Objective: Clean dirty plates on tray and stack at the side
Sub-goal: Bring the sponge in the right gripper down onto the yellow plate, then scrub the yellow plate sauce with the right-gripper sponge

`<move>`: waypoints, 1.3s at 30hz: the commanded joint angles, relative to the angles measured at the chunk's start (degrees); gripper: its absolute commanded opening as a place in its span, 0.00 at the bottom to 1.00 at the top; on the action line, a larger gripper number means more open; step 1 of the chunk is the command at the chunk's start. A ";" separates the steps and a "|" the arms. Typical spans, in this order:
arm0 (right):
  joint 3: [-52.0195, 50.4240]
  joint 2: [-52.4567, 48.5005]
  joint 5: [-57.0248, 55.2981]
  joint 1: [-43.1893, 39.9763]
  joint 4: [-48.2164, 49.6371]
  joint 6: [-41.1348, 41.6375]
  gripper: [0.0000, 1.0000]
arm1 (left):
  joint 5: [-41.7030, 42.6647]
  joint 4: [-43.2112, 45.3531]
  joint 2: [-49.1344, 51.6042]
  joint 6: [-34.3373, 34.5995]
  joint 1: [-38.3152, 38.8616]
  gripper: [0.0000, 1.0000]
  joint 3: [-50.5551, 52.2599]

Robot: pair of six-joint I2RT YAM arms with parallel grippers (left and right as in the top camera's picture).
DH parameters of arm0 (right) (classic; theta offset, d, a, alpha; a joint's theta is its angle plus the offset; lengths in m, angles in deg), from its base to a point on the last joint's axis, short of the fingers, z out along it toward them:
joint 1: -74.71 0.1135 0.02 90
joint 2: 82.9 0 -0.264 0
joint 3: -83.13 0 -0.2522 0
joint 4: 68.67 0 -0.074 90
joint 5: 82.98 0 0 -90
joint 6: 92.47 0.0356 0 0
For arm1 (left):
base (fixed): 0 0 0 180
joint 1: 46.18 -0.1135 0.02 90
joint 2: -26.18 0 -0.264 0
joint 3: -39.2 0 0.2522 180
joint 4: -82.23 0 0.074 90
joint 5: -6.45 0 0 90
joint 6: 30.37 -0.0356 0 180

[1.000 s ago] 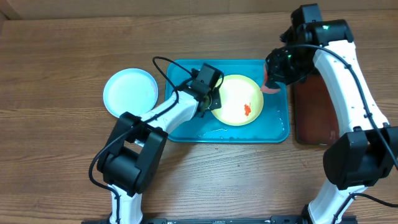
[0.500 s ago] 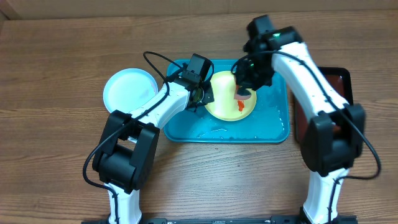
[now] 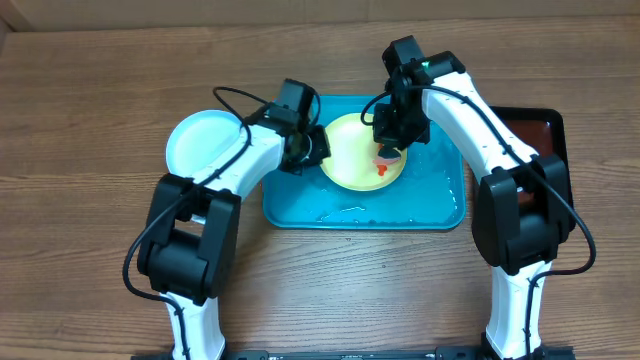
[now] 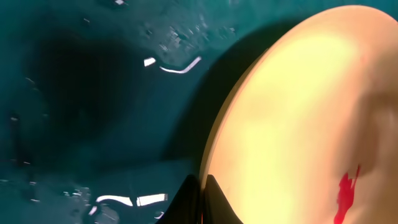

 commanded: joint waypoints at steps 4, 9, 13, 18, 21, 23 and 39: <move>-6.16 -0.04 -0.55 -0.17 6.10 0.39 0.04 | 1.79 0.17 0.66 -3.54 0.22 0.04 -1.05; -10.82 -0.04 -0.02 -0.17 11.02 0.46 0.04 | 2.95 0.20 0.66 -3.54 0.46 0.04 -1.05; -12.37 -0.04 1.99 -0.17 11.67 0.74 0.04 | 3.06 0.26 0.66 -3.50 0.46 0.04 -1.05; -13.14 -0.04 10.27 0.83 12.37 0.70 0.04 | 3.23 0.42 0.66 -3.50 0.46 0.04 -1.05; -13.31 -0.04 16.94 2.19 14.36 0.66 0.04 | 3.23 0.46 0.66 -3.50 0.48 0.04 -1.05; -13.31 -0.04 20.20 2.80 15.74 0.66 0.04 | 3.23 0.44 0.66 -3.50 0.48 0.04 -1.05; -13.29 -0.04 2.71 -5.33 8.79 -1.20 0.04 | 2.80 0.46 0.66 -3.52 0.46 0.04 -1.05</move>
